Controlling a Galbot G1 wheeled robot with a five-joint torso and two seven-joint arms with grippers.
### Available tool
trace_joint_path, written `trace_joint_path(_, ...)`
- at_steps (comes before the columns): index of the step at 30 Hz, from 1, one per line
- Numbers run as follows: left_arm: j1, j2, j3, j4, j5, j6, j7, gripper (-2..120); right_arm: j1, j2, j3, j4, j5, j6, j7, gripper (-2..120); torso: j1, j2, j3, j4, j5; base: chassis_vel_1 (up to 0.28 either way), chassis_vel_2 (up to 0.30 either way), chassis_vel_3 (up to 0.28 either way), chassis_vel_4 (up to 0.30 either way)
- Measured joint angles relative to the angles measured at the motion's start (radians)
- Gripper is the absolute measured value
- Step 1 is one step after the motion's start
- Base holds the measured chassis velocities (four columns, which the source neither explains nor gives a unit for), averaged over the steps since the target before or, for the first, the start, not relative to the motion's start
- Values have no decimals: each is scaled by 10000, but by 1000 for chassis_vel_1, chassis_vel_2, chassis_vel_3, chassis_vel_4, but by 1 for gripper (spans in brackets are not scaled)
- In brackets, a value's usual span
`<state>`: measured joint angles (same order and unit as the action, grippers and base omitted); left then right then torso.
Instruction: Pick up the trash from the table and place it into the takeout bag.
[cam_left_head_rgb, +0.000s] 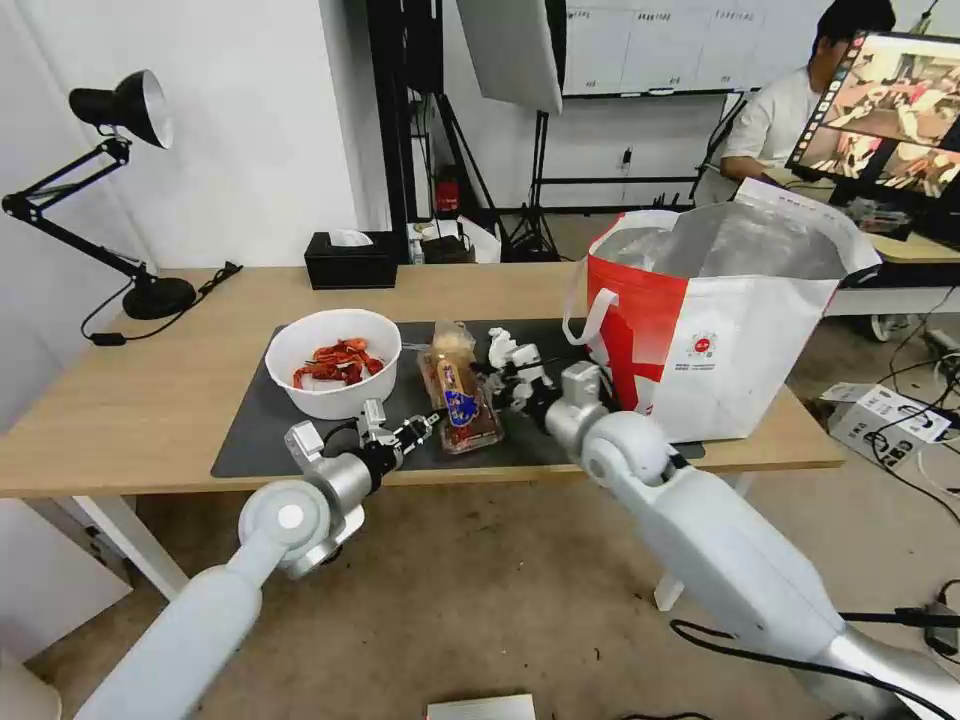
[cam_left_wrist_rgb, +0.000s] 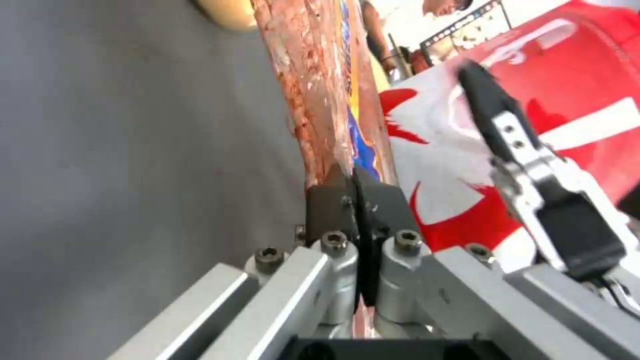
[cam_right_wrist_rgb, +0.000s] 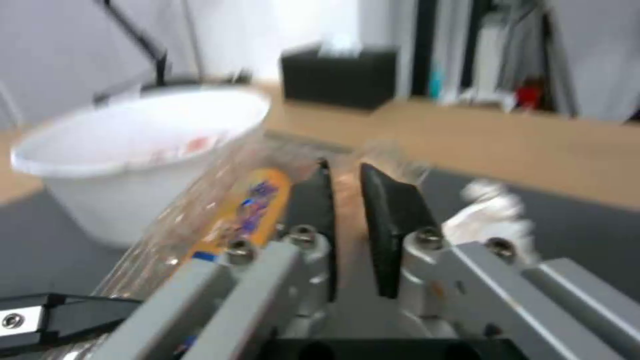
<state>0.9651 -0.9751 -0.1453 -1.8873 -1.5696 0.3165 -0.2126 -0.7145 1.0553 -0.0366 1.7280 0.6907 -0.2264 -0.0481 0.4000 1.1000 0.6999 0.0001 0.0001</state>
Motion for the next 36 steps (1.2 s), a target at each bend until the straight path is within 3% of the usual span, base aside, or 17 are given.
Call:
trace_joint_path(6,-31,232,-199,-346,6,-50,12,0,-1395,-546,1176,1230,5,353,401,35,-1,0,0,-3,-1,0,0,0,0)
trace_joint_path(8,-225,457,-407,-631,-99,-93,37,0,-2411,-917,1767,1947,-242,711,582,46,-1,0,-1,-2,0,0,0,0,0)
trace_joint_path(16,-1194,975,-459,-1018,-323,-265,87,0,-4317,-1121,2530,2939,-1326,1682,777,70,-1,0,-1,-1,0,0,0,0,0)
trace_joint_path(19,-2726,1446,113,-1025,-571,-414,177,0,-5774,-807,3022,3406,-2099,2284,803,87,-1,1,0,-3,0,0,0,0,0)
trace_joint_path(23,-3736,1687,769,-860,-710,-533,214,0,-6443,-584,3203,3537,-2412,2508,796,95,-1,1,0,-1,-1,0,0,0,0)
trace_joint_path(24,-4480,1727,1293,-702,-804,-604,223,0,-6815,-427,3279,3589,-2564,2609,793,99,-1,1,0,0,-1,0,0,0,0)
trace_joint_path(26,-5778,1504,2262,-258,-874,-705,227,0,-7300,-140,3406,3608,-2864,2745,794,100,-1,1,0,1,0,0,0,0,0)
trace_joint_path(30,-6851,968,3162,346,-865,-887,76,0,-7679,89,3498,3670,-3022,2801,794,100,-1,1,0,0,3,0,0,0,0)
trace_joint_path(32,-7888,-6,4045,1204,-786,-1070,-124,0,-7955,264,3537,3735,-3235,2812,797,100,0,0,2,-3,-1,0,0,0,0)
trace_joint_path(34,-8228,-410,4337,1492,-734,-1168,-205,0,-7991,301,3517,3735,-3324,2812,796,100,0,-1,2,-5,1,0,0,0,0)
trace_joint_path(36,-8988,-1352,4914,2248,-555,-1311,-371,0,-8024,363,3457,3737,-3509,2812,799,100,0,-1,1,-4,3,0,0,0,0)
